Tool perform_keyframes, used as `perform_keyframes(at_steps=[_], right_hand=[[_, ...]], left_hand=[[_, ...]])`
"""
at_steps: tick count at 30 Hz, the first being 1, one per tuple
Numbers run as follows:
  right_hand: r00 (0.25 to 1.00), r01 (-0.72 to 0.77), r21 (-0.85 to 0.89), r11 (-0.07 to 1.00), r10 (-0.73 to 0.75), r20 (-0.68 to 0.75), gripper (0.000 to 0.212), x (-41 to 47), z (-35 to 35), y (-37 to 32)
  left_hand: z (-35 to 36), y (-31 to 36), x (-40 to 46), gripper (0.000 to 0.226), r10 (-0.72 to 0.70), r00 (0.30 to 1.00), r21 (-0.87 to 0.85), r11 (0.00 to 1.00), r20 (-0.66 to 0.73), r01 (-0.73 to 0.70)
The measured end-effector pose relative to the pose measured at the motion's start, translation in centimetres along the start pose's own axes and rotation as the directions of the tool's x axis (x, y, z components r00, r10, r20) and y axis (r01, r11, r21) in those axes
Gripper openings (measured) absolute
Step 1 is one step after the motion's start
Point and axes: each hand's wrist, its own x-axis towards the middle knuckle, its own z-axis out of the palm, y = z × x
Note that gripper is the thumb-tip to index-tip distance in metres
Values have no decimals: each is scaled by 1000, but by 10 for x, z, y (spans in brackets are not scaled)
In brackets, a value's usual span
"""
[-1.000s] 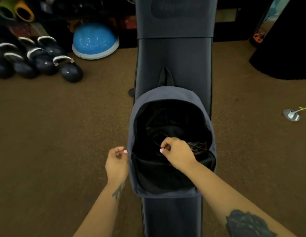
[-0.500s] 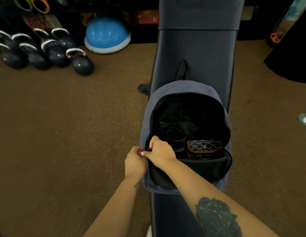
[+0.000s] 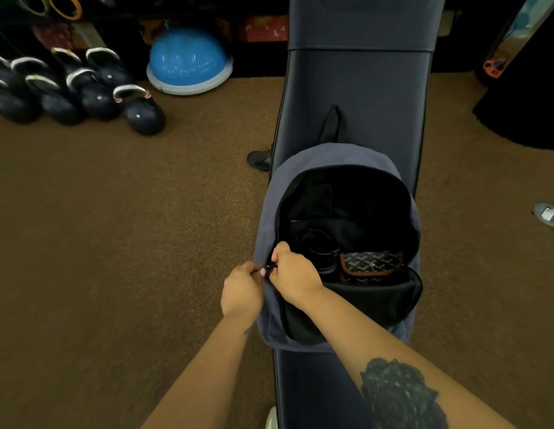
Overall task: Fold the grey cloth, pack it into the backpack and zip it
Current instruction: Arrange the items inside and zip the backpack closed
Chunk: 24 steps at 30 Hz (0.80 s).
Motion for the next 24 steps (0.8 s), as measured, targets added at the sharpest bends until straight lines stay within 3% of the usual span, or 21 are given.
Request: perform_keyframes(at_steps=[11,19,24], right_hand=[[994,-102,34,994,101,36,22,10,0,2],[987,-131,59,990,125,101,19,14,-3,0],[988,-118,55,991,112,109,16,13,-4,-2]], left_hand=[[2,1,5,24,25,1000,-124,992,10,-24],[0,-3,12,20,69,998,-76,995,-10,-69],[-2,1,17,17,4,1000,-141,990,-26,-7]])
